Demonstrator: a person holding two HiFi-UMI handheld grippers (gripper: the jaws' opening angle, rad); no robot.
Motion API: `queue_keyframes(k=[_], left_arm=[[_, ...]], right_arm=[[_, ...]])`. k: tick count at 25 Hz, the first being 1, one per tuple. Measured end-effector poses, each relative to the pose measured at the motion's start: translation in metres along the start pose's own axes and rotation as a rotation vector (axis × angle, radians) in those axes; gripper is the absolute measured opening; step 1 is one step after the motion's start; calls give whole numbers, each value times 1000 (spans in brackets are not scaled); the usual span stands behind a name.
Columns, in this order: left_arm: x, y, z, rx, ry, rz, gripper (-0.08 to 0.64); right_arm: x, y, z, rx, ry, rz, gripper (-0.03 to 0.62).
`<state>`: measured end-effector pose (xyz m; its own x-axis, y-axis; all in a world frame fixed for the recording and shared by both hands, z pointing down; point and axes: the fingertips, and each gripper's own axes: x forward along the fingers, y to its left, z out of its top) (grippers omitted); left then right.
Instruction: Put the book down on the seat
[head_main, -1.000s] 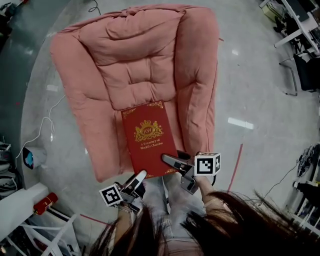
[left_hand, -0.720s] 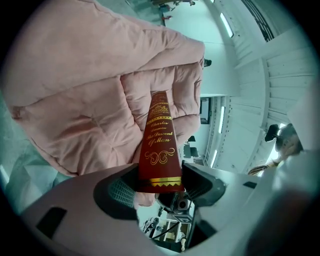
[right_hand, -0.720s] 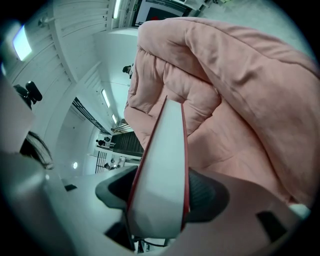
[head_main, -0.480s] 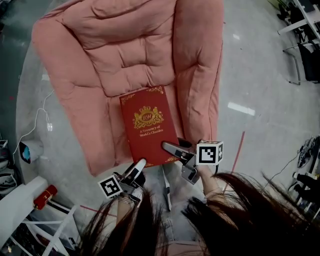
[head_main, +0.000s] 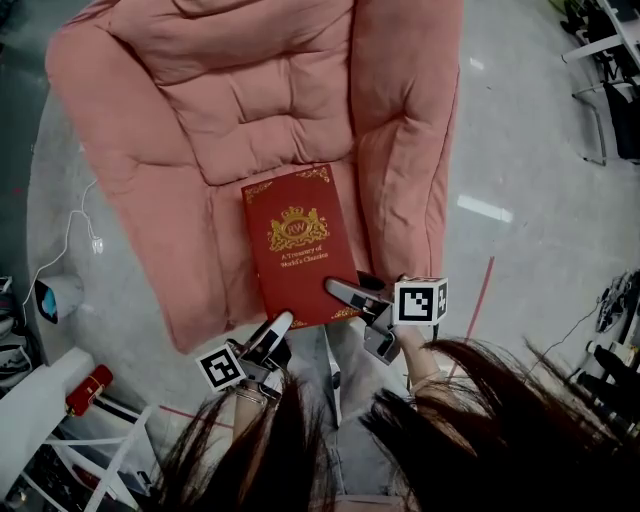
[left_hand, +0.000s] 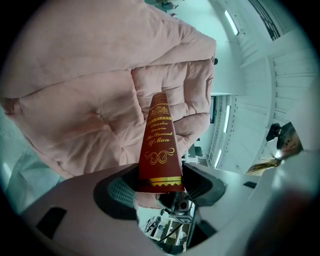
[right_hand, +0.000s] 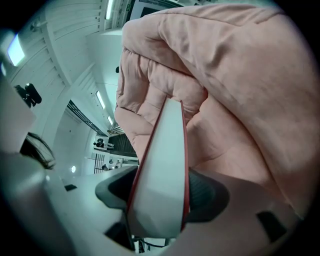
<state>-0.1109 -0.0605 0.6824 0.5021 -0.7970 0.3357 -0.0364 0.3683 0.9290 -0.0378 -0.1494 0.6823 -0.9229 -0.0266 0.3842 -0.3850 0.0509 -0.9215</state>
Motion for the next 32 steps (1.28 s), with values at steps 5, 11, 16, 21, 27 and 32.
queue_keyframes(k=[5, 11, 16, 21, 27, 32], left_arm=[[2, 7, 2, -10, -14, -3, 264], [12, 10, 11, -3, -10, 4, 264], [12, 18, 14, -4, -9, 18, 264], [15, 24, 19, -11, -10, 36, 265], [20, 24, 22, -20, -11, 44, 267], [21, 39, 26, -28, -13, 89, 267]], right_arm=[[3, -7, 0, 9, -15, -6, 288], [8, -17, 8, 30, -19, -9, 288], [13, -25, 5, 41, -22, -5, 288], [20, -31, 8, 55, -20, -5, 288], [23, -35, 12, 63, -15, -9, 288], [19, -29, 11, 70, -18, -15, 288]])
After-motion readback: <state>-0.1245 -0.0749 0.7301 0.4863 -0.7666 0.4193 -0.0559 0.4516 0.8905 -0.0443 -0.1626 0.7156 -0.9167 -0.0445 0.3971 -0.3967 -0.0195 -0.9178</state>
